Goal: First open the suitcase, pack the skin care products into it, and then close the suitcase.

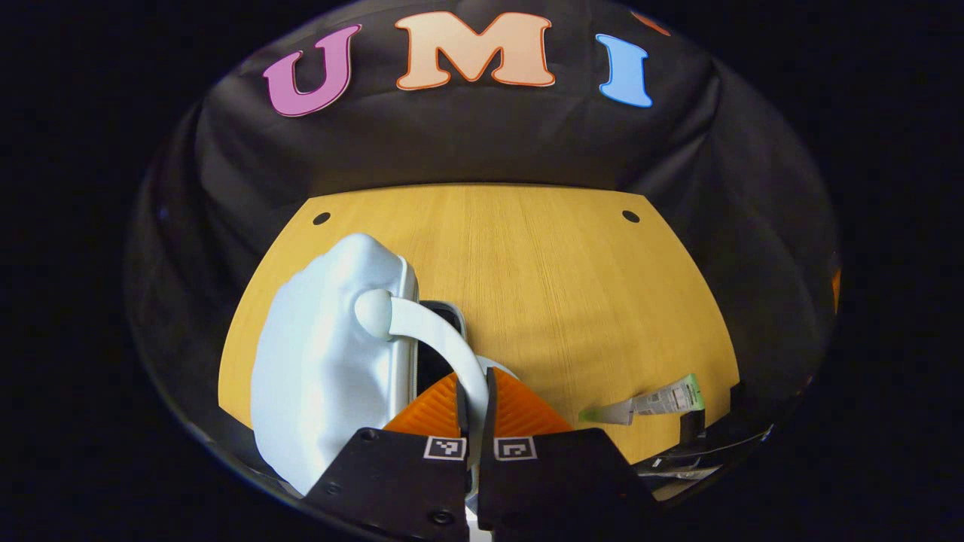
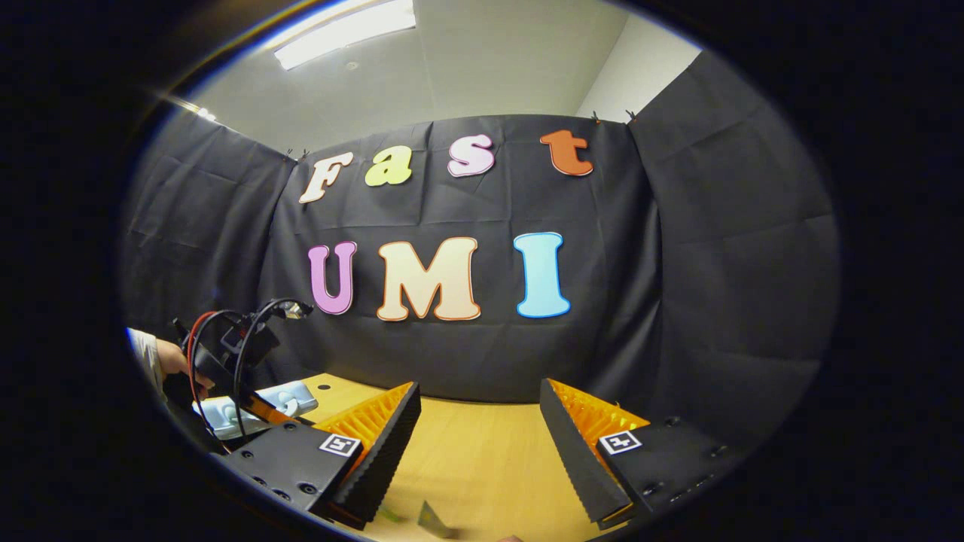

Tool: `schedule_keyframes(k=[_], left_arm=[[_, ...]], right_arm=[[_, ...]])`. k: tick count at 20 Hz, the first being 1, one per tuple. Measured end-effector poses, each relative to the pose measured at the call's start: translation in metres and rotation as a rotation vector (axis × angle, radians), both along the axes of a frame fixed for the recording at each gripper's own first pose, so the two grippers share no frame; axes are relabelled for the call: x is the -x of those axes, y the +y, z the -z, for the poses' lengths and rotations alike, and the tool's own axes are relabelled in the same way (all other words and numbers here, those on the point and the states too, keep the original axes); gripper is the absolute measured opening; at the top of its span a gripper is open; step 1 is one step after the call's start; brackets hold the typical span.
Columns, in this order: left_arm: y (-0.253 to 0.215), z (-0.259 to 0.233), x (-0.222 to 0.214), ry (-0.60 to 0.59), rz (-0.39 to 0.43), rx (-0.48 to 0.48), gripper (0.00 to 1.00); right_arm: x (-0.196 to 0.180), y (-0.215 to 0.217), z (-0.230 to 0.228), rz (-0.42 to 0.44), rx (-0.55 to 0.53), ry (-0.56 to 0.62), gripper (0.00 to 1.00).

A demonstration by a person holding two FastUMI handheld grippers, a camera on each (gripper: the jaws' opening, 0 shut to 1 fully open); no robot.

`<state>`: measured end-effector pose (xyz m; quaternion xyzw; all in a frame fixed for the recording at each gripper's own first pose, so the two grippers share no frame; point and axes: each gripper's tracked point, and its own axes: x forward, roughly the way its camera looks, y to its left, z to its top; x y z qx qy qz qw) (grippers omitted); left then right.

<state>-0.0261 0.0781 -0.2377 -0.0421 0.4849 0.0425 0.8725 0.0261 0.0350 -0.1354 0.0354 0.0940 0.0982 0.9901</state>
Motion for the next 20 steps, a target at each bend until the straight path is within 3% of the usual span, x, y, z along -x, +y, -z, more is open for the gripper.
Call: schedule_keyframes(k=[6,13,20], left_arm=[[0.048,-0.046,-0.007,-0.099,0.035,-0.020,0.00],[0.102,-0.077,0.005,-0.170,0.075,0.069,0.00],[0.212,-0.105,0.011,-0.210,0.037,0.001,0.00]], right_arm=[[0.003,0.048,-0.001,0.010,0.014,0.002,0.98],[0.006,0.123,0.004,0.009,0.068,0.006,0.99],[0.020,0.196,0.012,0.031,0.057,0.009,0.99]])
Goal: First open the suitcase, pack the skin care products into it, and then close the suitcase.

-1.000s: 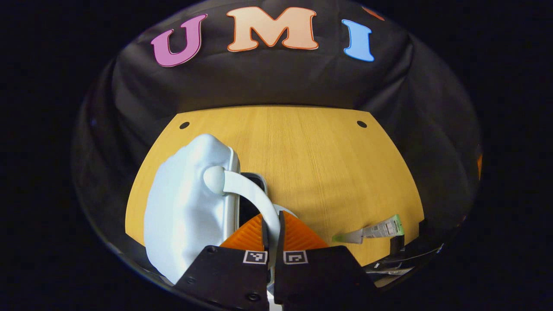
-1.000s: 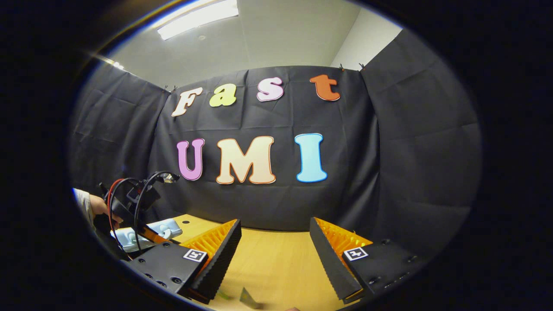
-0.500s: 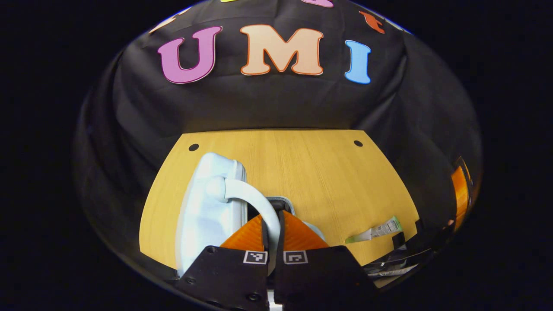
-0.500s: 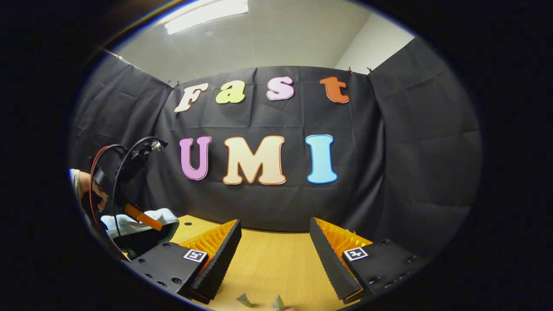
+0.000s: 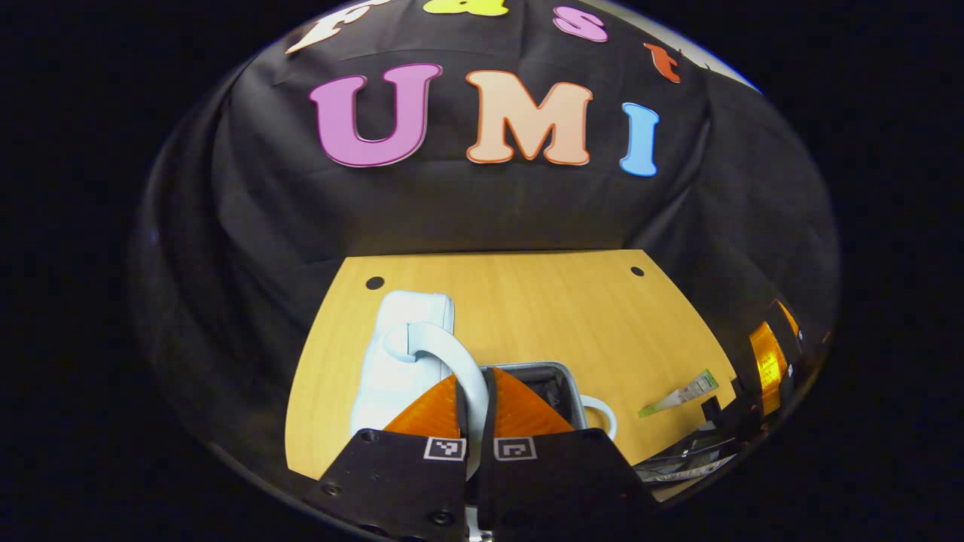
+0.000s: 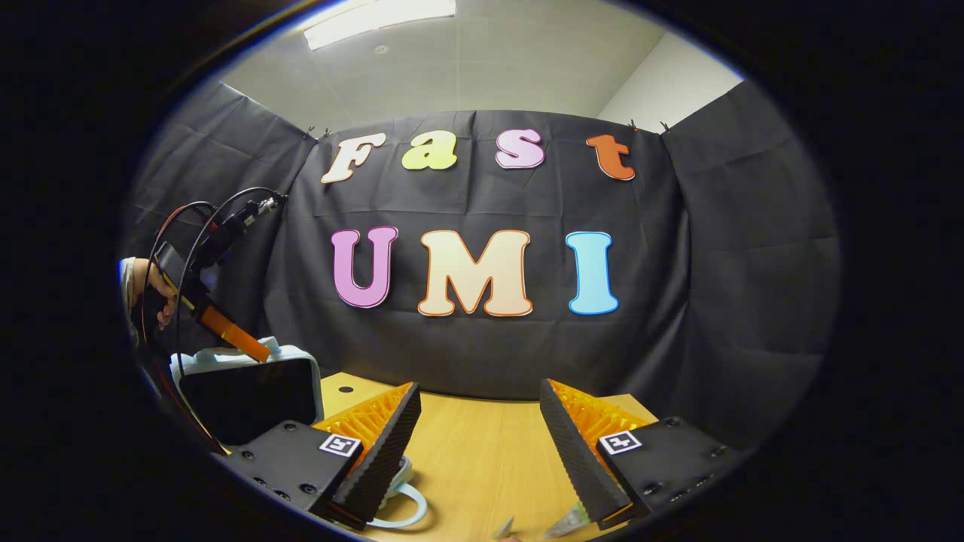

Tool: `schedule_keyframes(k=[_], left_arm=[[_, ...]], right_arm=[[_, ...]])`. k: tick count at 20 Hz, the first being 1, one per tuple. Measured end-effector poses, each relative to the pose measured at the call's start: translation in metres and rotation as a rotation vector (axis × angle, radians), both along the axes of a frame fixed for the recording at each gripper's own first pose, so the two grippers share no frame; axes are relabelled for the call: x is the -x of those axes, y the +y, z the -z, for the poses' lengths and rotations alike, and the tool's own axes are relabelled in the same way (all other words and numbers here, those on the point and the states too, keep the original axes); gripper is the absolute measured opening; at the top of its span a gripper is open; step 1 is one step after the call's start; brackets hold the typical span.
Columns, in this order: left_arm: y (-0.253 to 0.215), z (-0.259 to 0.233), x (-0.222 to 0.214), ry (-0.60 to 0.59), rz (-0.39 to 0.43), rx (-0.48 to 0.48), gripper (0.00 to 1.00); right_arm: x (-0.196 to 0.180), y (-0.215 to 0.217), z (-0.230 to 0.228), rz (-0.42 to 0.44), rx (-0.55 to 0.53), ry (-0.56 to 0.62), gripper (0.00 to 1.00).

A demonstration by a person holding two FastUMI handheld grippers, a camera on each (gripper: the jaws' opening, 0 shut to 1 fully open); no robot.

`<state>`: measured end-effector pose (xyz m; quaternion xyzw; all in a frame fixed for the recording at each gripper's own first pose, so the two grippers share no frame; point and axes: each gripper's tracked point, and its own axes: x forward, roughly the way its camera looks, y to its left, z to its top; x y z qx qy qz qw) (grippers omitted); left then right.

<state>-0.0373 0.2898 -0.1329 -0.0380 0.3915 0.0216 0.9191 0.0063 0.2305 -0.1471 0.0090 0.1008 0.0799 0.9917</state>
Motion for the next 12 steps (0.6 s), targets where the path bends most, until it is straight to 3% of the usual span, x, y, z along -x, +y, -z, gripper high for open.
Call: schedule_keyframes(k=[12], left_arm=[[0.155,0.030,0.025,-0.002,-0.129,-0.101,0.00]], right_arm=[[0.001,0.017,-0.005,0.077,0.079,-0.004,0.98]])
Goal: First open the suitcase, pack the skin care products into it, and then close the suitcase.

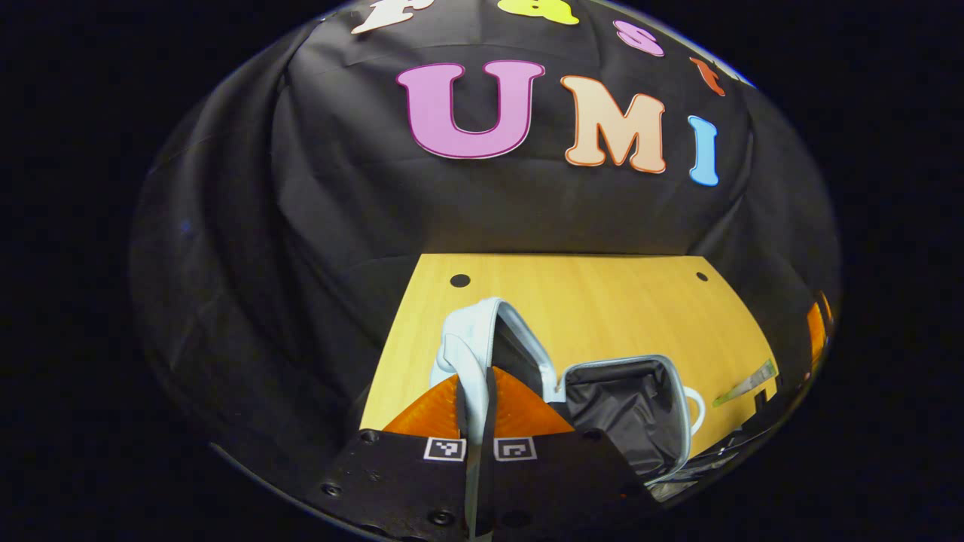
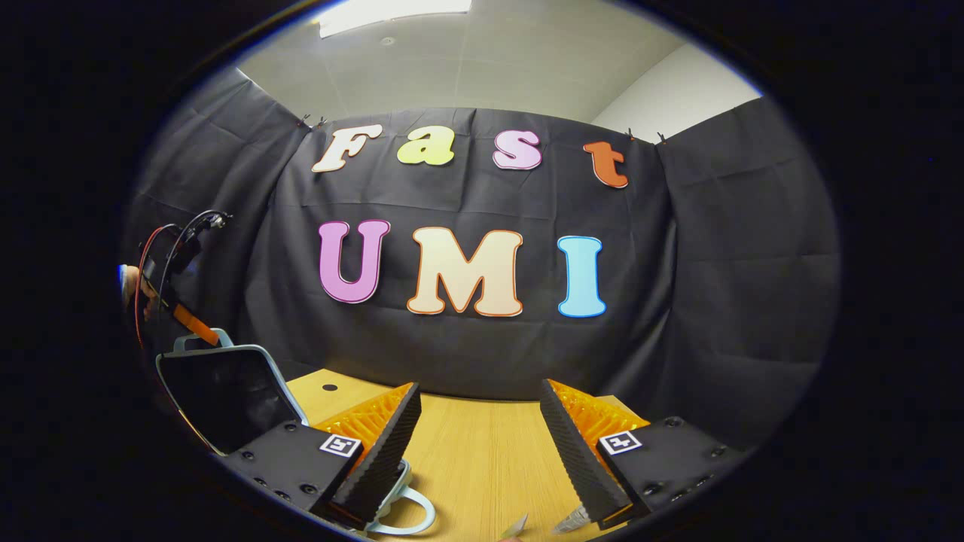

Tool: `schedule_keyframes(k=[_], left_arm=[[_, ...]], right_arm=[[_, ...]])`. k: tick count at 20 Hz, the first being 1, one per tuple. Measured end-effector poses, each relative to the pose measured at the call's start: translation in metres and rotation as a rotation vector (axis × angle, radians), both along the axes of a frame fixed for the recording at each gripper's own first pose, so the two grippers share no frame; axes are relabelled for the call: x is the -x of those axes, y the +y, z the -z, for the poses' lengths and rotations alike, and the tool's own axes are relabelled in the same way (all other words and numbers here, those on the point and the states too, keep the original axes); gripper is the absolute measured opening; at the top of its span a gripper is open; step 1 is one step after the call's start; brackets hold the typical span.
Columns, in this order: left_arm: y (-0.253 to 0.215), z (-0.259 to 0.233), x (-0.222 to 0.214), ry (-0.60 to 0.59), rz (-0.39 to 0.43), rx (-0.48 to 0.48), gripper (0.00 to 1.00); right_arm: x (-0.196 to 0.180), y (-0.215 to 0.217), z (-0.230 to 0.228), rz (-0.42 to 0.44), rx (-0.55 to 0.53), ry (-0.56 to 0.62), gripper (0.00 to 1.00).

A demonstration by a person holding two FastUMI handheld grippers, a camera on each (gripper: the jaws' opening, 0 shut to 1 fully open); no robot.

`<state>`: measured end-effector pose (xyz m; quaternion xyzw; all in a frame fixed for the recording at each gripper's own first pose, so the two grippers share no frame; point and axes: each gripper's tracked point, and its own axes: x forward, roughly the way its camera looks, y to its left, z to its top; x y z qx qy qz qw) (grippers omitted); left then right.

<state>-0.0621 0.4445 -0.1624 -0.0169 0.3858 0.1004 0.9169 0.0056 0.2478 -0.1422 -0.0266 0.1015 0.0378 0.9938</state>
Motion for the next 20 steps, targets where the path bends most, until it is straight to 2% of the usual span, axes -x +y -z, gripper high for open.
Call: schedule_keyframes(k=[8,12,13,14,16,19,20], left_arm=[[0.082,0.047,0.020,0.009,-0.195,0.047,0.00],[0.110,0.078,0.032,0.068,-0.262,-0.050,0.02],[0.116,0.080,0.033,0.063,-0.277,-0.078,0.09],[0.117,0.072,0.030,0.031,-0.278,-0.093,0.12],[0.099,0.057,0.018,-0.081,-0.272,-0.072,0.45],[0.077,0.005,-0.001,-0.288,-0.279,-0.091,0.95],[0.066,-0.013,-0.004,-0.352,-0.285,-0.091,0.96]], right_arm=[[0.012,-0.004,-0.005,0.016,0.074,-0.021,0.98],[0.012,-0.014,-0.006,0.029,0.088,-0.010,0.98],[0.010,-0.016,-0.009,0.032,0.091,-0.019,1.00],[0.009,-0.021,-0.011,0.039,0.093,-0.027,0.98],[0.008,-0.029,-0.015,0.052,0.087,-0.041,1.00],[0.005,-0.043,-0.020,0.066,0.058,-0.059,0.99],[0.003,-0.050,-0.022,0.071,0.046,-0.064,0.98]])
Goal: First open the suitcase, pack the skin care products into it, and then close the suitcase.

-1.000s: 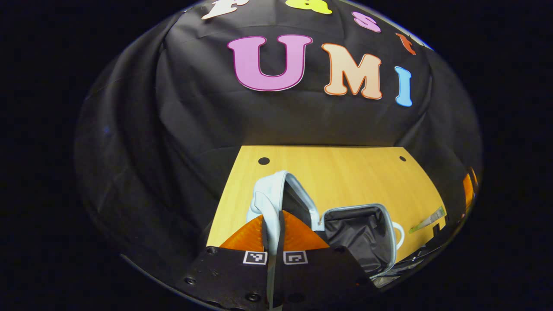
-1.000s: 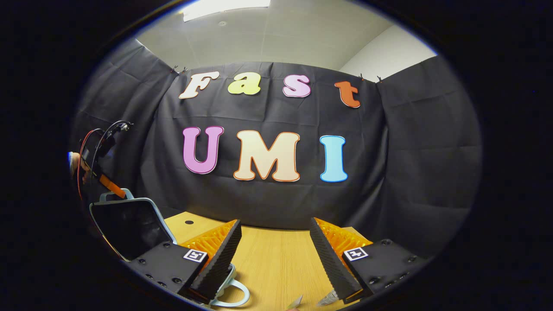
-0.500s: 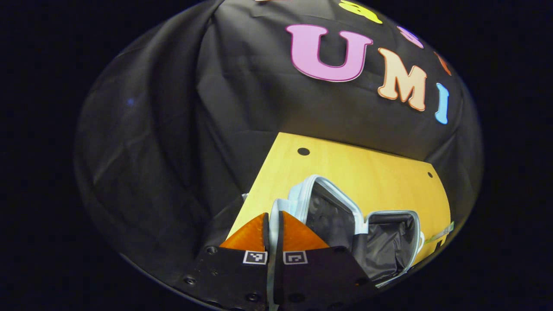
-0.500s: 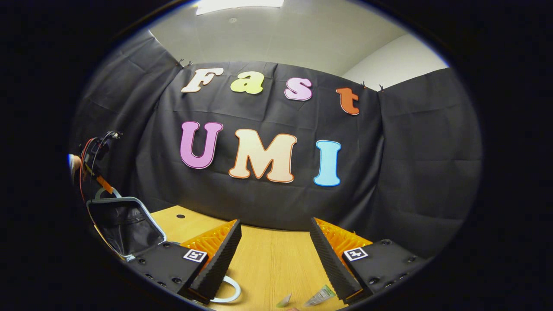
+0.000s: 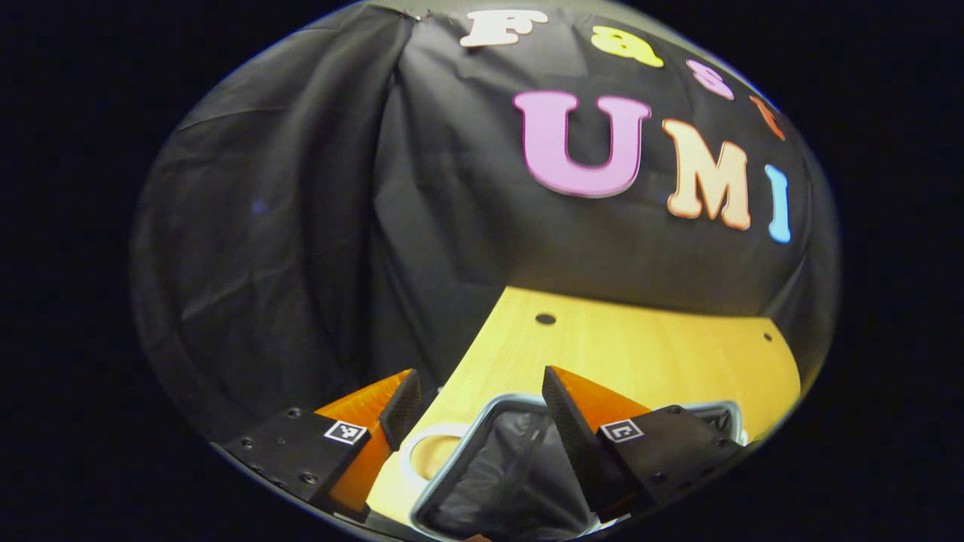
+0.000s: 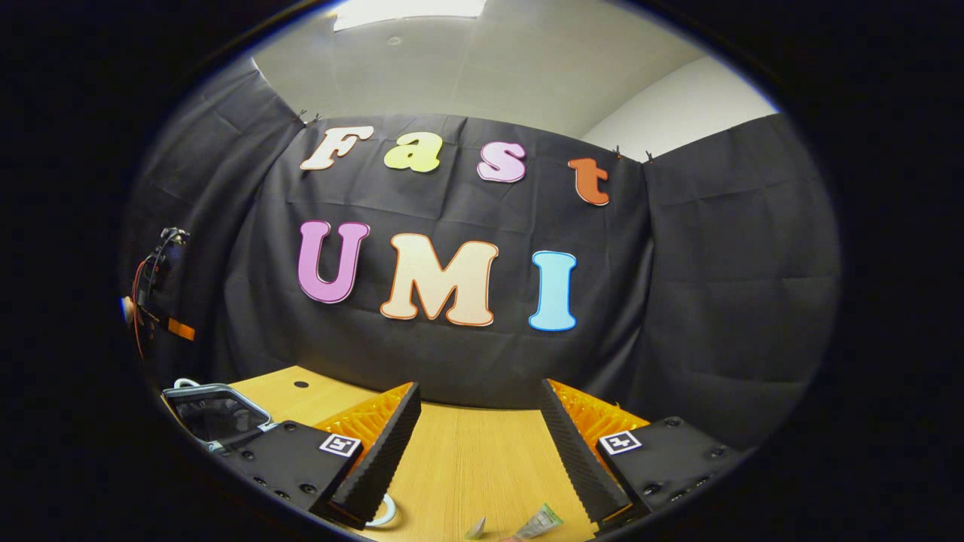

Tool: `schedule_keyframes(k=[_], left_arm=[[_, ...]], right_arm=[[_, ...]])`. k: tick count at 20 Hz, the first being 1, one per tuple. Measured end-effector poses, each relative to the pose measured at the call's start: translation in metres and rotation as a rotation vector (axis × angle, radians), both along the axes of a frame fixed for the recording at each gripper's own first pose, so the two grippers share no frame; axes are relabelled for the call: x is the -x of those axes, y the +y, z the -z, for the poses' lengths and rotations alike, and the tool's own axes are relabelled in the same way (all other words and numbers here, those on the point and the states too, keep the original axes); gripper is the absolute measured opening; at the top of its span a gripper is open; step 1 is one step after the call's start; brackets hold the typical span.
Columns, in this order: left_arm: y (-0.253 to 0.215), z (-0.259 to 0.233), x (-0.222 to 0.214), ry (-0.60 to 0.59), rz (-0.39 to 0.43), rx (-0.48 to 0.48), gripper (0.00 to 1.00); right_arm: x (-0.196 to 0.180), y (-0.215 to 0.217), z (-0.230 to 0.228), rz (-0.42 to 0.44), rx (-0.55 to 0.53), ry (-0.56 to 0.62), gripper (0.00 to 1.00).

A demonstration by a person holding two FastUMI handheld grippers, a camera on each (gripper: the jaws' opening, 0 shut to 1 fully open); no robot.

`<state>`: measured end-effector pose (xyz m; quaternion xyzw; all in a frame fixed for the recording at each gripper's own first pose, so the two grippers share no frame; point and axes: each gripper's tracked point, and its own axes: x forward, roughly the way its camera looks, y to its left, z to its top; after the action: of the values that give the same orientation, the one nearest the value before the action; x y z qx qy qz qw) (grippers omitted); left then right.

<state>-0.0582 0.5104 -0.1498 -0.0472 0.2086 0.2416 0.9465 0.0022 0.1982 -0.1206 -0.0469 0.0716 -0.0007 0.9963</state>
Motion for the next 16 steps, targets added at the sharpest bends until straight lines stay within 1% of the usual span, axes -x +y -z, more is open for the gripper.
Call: schedule_keyframes(k=[3,4,5,7,8,10,12,13,14,15,16], left_arm=[[-0.037,-0.038,-0.009,-0.146,-0.012,-0.010,0.95],[-0.054,-0.046,-0.011,-0.174,0.003,-0.012,0.95],[-0.074,-0.055,-0.015,-0.210,0.025,-0.020,0.94],[-0.117,-0.058,-0.024,-0.217,0.073,-0.019,0.94],[-0.138,-0.056,-0.029,-0.215,0.094,-0.024,0.95],[-0.181,-0.060,-0.041,-0.217,0.150,-0.033,0.94],[-0.221,-0.059,-0.047,-0.198,0.198,-0.029,0.94],[-0.240,-0.059,-0.048,-0.198,0.219,-0.028,0.94],[-0.258,-0.060,-0.052,-0.195,0.236,-0.031,0.96],[-0.274,-0.061,-0.056,-0.195,0.258,-0.034,0.95],[-0.291,-0.064,-0.057,-0.199,0.274,-0.034,0.95]], right_arm=[[-0.006,-0.024,0.000,0.019,-0.023,0.002,0.98],[-0.009,-0.034,-0.001,0.024,-0.026,0.001,0.96],[-0.013,-0.044,-0.002,0.029,-0.033,-0.002,0.99],[-0.019,-0.062,-0.003,0.033,-0.051,0.000,0.98],[-0.022,-0.071,-0.004,0.033,-0.061,0.000,0.99],[-0.029,-0.089,-0.003,0.036,-0.078,0.004,0.98],[-0.033,-0.103,-0.003,0.031,-0.093,0.002,1.00],[-0.035,-0.111,-0.004,0.026,-0.093,0.001,1.00],[-0.037,-0.118,-0.004,0.019,-0.088,0.001,0.98],[-0.039,-0.125,-0.004,0.011,-0.081,-0.004,1.00],[-0.041,-0.131,-0.006,0.003,-0.075,-0.011,0.98]])
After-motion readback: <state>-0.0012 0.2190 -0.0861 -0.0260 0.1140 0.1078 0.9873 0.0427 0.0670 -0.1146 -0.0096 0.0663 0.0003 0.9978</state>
